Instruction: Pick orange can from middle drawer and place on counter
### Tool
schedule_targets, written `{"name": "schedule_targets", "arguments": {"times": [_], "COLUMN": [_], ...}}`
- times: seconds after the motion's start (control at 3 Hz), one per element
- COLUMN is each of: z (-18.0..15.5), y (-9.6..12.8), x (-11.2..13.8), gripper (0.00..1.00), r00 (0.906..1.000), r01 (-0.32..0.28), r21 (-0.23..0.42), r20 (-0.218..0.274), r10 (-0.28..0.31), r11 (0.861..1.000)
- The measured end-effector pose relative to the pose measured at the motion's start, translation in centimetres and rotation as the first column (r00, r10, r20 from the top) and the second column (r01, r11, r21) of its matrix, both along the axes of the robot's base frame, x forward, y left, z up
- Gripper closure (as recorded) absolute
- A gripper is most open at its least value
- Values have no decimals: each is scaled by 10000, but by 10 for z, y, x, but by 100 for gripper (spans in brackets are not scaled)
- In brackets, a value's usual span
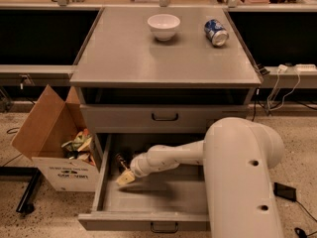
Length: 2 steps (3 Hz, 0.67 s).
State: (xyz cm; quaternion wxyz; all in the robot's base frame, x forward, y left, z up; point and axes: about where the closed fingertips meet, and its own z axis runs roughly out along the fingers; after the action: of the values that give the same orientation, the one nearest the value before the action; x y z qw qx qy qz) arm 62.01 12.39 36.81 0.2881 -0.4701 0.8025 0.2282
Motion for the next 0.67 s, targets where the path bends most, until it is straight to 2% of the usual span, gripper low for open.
{"name": "schedule_targets", "arguments": {"times": [0.67], "z": [0], "y": [-3], "x": [0], "gripper": [63], "r00": [10000], "r01": [65], "r21": [9], "r20": [9], "r10": [-65], "r11": [10000]}}
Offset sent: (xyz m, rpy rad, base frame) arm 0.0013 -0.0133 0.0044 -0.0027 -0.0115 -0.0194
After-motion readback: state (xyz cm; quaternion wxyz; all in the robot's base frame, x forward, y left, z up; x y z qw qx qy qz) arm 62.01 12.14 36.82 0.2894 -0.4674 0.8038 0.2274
